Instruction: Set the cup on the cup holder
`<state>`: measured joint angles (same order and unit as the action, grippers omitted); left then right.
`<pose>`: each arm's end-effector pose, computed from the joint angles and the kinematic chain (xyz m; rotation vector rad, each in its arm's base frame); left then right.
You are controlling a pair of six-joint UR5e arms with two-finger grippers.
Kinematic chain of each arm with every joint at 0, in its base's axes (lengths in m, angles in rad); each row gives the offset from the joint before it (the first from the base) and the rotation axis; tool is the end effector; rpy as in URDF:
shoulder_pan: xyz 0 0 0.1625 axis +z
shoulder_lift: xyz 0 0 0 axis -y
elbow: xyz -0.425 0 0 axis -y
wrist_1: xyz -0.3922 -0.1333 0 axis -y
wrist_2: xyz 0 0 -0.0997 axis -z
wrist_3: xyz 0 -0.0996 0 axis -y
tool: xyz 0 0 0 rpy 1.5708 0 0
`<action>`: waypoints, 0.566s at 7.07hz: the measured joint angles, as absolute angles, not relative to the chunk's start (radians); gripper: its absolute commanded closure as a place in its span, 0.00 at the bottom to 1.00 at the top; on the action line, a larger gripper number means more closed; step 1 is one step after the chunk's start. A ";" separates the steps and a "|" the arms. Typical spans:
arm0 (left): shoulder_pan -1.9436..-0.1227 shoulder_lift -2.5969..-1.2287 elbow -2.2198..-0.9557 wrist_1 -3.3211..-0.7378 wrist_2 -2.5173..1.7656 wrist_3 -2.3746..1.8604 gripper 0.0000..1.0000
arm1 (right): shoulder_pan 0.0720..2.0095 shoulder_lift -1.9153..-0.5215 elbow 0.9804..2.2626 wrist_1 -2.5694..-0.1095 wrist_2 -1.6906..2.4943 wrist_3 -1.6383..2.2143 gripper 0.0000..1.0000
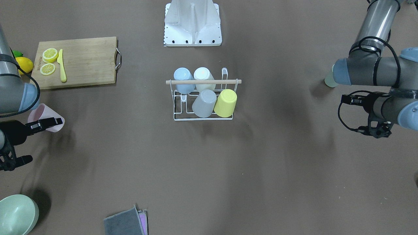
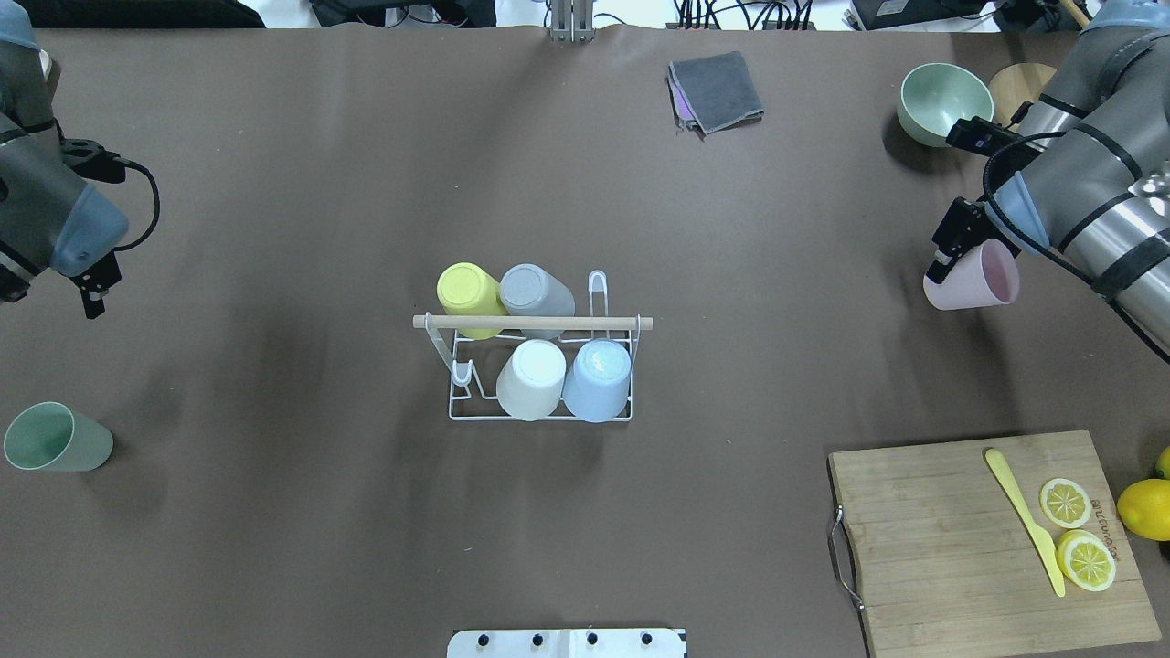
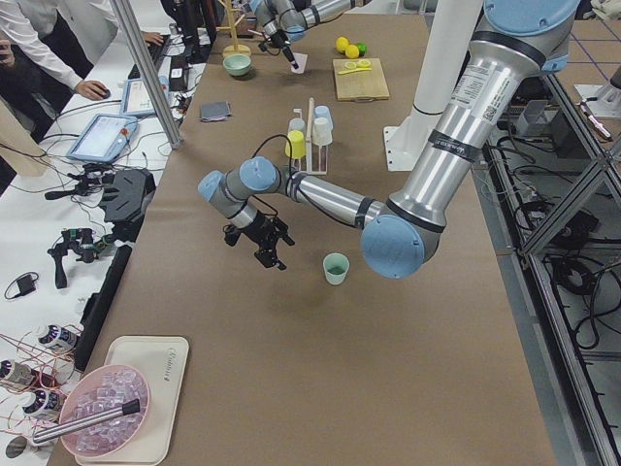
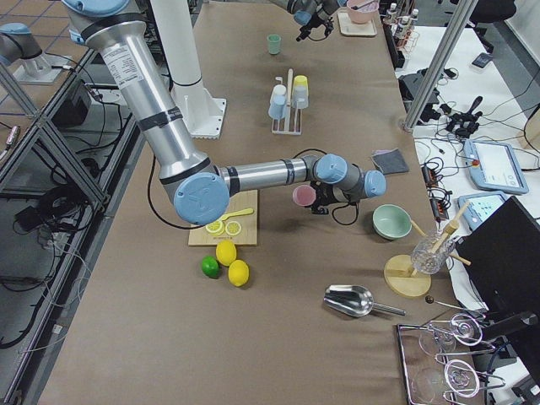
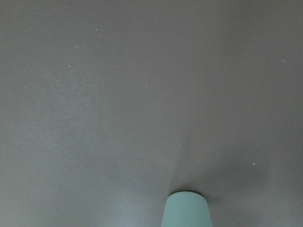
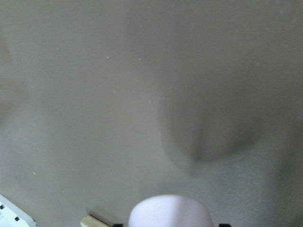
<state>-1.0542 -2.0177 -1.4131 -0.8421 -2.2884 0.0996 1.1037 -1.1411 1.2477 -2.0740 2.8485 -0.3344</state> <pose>0.2462 -0.5707 0.5442 -0.5612 0.6077 0.4234 -0.2579 -0.5956 0.5722 -0.4263 -1.2422 -0.4313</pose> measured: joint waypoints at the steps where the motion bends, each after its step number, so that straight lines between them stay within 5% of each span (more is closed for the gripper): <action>1: -1.025 -2.015 -1.404 -0.843 -2.289 0.099 0.02 | 1.090 -1.175 1.258 -2.049 2.909 -0.341 0.86; 4: -0.978 -1.993 -1.388 -0.843 -2.301 0.099 0.02 | 1.173 -1.229 1.275 -1.962 3.078 -0.355 0.86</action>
